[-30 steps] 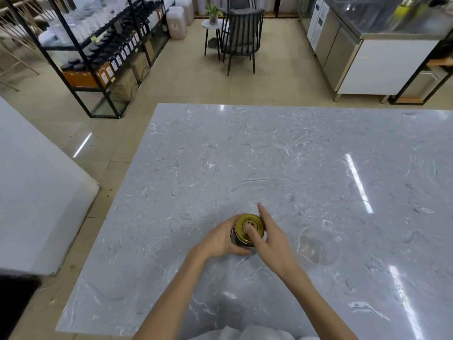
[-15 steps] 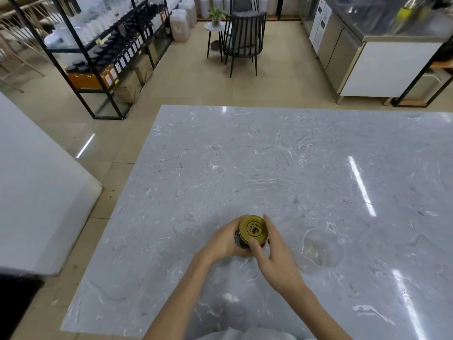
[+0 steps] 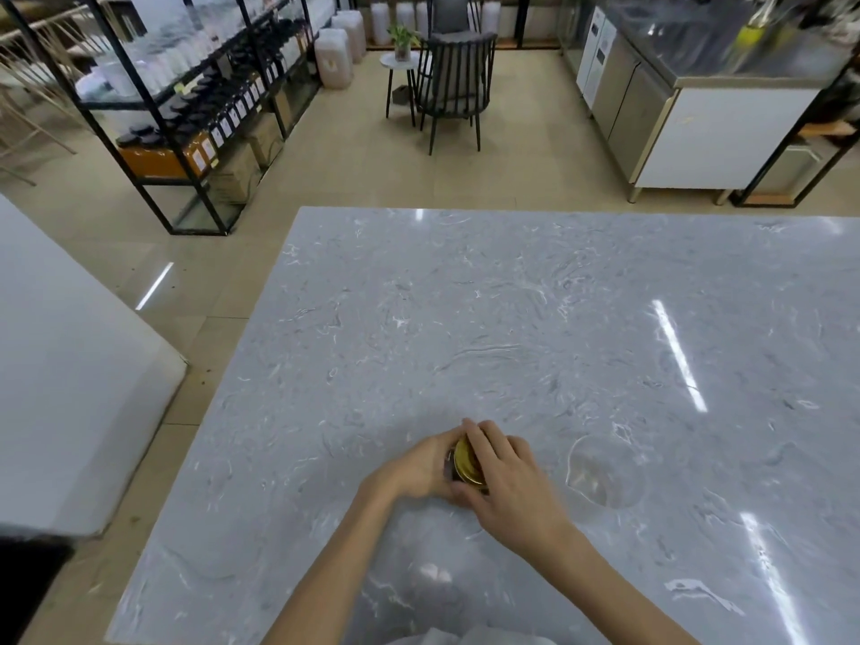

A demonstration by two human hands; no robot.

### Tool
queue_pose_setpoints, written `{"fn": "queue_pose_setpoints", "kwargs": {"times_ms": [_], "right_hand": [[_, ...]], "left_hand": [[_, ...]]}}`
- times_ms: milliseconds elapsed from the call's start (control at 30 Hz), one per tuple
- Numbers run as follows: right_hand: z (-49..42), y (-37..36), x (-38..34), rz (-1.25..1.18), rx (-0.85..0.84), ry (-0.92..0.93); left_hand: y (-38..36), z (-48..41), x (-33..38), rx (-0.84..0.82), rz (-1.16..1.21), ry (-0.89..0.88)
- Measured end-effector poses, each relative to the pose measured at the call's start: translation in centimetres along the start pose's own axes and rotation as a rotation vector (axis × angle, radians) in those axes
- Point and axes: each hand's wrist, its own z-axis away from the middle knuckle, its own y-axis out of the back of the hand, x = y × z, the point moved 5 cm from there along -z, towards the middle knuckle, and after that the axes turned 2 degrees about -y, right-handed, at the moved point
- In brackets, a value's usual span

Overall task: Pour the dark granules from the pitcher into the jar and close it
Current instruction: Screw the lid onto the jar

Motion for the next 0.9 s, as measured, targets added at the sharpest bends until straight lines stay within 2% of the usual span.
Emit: {"fn": "queue_pose_setpoints", "kwargs": {"times_ms": [100,133,200,300,367,433,467,500,600,667,733,800,833,900], "right_hand": [[-1.0,0.4,-0.3,0.018,0.019,0.284],[-1.2,0.6,-0.3,-0.011,0.036,0.363],[-1.5,0.8,0.2,-0.05,0.161,0.429],[-2.1,0.7,0.1,-0.046,0.415,0.308],[-2.3,0.2,-0.6,-0.059,0.483,0.171],[-2.4,-0.2,-0.9,-0.045,0.442,0.076],[-2.5,-0.3,-1.0,-0.006,0.395,0.086],[-2.6,-0.3,-1.1,0.044,0.33,0.158],[-2.7,-0.1,-1.1,0.126,0.138,0.526],[-3.0,0.5,-0.5,0.091,0.171,0.594],[-3.3,0.7,-0.1,0.069,0.316,0.505],[-3.3,0.1,-0.5,0.06,0.426,0.295],[-3.3,-0.2,-0.8,0.046,0.456,0.173],[-3.4,-0.7,-1.3,0.03,0.447,0.014]], "left_hand": [[-1.1,0.1,-0.2,-0.053,-0.064,-0.021],[-1.4,0.0,0.0,-0.03,-0.084,-0.029],[-2.1,-0.1,0.3,0.125,-0.12,-0.056],[-3.6,0.6,-0.1,0.392,0.031,-0.017],[-3.8,0.8,-1.1,0.424,0.081,0.003],[-3.0,0.1,-1.8,0.384,0.138,0.016],[-2.4,-0.3,-1.8,0.329,0.1,0.029],[-1.7,-0.3,-1.6,0.267,0.024,0.052],[-0.3,-0.3,-1.5,0.116,-0.153,-0.006],[-0.5,-0.2,-1.0,0.16,-0.152,-0.029],[-1.3,0.1,-0.5,0.343,-0.198,-0.014],[-2.7,0.4,-1.1,0.475,-0.194,0.037],[-3.3,0.2,-1.6,0.474,-0.19,0.05],[-3.2,-0.3,-1.5,0.394,-0.367,0.059]]}}
